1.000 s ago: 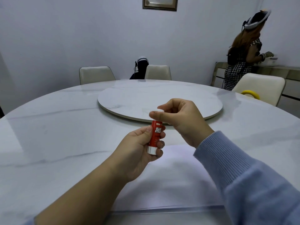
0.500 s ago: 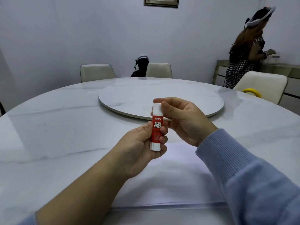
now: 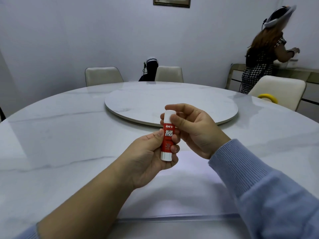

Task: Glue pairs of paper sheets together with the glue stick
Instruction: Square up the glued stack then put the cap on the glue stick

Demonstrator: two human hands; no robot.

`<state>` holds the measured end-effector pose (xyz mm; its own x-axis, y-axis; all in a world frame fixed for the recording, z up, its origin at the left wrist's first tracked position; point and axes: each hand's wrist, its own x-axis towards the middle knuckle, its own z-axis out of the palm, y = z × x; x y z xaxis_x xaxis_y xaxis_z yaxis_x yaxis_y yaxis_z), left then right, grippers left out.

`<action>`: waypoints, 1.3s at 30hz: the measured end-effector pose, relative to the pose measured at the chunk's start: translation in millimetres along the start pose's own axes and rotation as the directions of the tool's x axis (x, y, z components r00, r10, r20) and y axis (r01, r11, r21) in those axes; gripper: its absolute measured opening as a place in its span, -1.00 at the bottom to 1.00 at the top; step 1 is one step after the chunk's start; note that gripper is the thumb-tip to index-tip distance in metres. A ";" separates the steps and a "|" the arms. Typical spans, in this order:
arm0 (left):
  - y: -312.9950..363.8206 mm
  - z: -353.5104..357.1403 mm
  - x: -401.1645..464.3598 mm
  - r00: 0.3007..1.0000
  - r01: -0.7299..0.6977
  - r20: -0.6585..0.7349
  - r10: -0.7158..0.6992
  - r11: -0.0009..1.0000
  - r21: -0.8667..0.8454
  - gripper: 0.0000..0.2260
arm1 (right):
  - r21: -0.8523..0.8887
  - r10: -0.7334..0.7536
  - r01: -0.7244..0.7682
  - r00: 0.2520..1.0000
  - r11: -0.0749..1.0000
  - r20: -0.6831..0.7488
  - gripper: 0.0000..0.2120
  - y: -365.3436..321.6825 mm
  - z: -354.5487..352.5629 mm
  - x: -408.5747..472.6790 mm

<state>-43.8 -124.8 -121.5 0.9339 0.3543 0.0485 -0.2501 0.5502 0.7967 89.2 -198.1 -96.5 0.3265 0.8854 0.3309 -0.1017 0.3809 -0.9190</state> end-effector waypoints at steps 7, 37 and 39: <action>2.6 0.7 -0.4 0.999 -0.044 0.012 0.044 0.999 0.015 -0.72 | 0.036 0.008 -0.009 1.000 0.999 0.027 -0.73 -3.5 -2.6 0.2; 5.0 -0.1 -3.4 0.998 -0.057 0.000 0.057 0.997 0.056 -0.70 | 0.005 0.004 -0.003 0.999 1.000 -0.043 -0.74 0.3 11.5 -3.5; 5.6 -0.9 -2.9 0.998 -0.065 -0.019 0.067 0.994 0.093 -0.71 | -0.039 -0.019 0.015 0.995 0.999 -0.098 -0.71 -2.0 14.2 -3.6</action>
<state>-48.1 -122.0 -117.8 0.9099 0.4049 0.0901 -0.2854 0.4534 0.8444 74.9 -198.3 -92.8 0.4185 0.8478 0.3257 -0.0597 0.3835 -0.9216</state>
